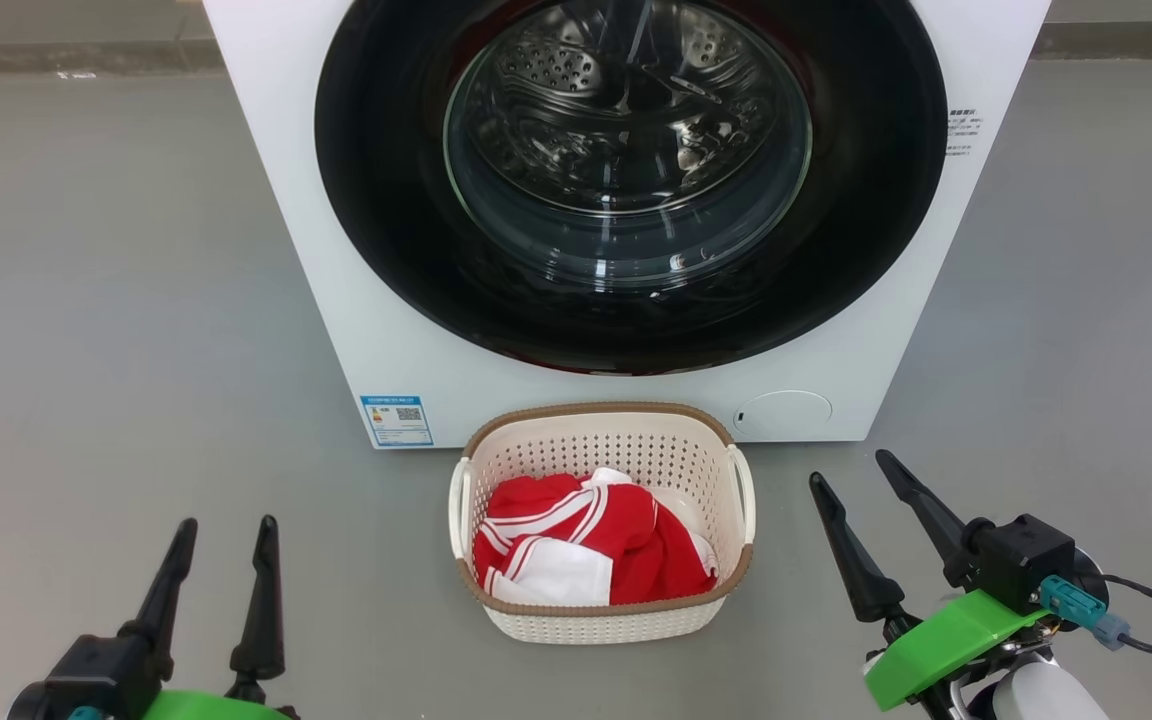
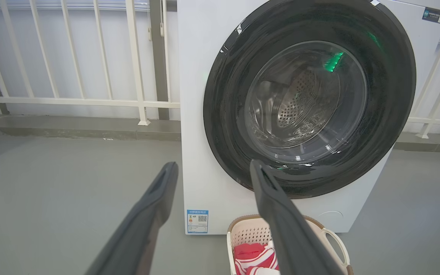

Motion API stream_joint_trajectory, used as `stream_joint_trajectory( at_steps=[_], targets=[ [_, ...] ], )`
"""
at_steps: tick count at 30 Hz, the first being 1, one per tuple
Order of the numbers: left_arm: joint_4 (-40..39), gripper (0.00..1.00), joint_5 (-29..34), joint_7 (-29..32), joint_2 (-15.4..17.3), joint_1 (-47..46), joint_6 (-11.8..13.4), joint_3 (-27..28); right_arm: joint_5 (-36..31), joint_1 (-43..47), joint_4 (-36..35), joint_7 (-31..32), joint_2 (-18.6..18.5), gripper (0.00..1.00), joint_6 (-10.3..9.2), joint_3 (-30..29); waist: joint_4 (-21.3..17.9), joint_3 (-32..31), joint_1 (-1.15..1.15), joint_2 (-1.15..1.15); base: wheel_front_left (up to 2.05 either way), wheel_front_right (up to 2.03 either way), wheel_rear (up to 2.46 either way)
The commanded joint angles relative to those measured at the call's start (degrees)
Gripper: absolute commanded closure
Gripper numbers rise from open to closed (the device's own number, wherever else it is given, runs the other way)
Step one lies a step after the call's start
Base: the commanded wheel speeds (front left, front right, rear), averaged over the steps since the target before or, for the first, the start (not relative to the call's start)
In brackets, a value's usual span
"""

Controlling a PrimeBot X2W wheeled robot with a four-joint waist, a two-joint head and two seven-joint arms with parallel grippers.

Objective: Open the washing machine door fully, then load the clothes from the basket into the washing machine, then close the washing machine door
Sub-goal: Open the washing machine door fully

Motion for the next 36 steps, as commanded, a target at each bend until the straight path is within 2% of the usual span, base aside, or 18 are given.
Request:
stream_joint_trajectory(
  at_steps=[1,10,26,36],
  targets=[
    [-1.3,0.00,0.3,-0.5,1.0,-2.5,-0.2,2.2,-0.1,-2.4,-1.6,-0.7,-0.1,0.00,0.09,0.9,0.0,0.0,0.00,0.00,0.01,0.01,-0.02],
    [-0.8,0.00,0.4,-0.5,1.0,-2.5,-0.2,2.1,-0.2,-2.1,-1.6,-0.7,0.0,0.00,0.09,0.8,-0.1,0.1,0.00,0.00,0.48,0.48,-0.97],
    [-1.1,0.00,-1.0,-0.5,1.2,-2.6,-0.2,1.5,-0.1,-2.4,-1.6,-0.7,0.1,0.00,0.09,0.6,-0.3,0.3,0.00,0.00,1.05,1.05,-2.10],
    [-0.6,0.00,-1.1,-0.5,1.3,-2.8,-0.2,1.3,0.0,-2.3,-1.6,-0.7,0.1,0.00,0.09,0.6,-0.3,0.3,0.00,0.00,0.30,0.30,-0.61]
  ],
)
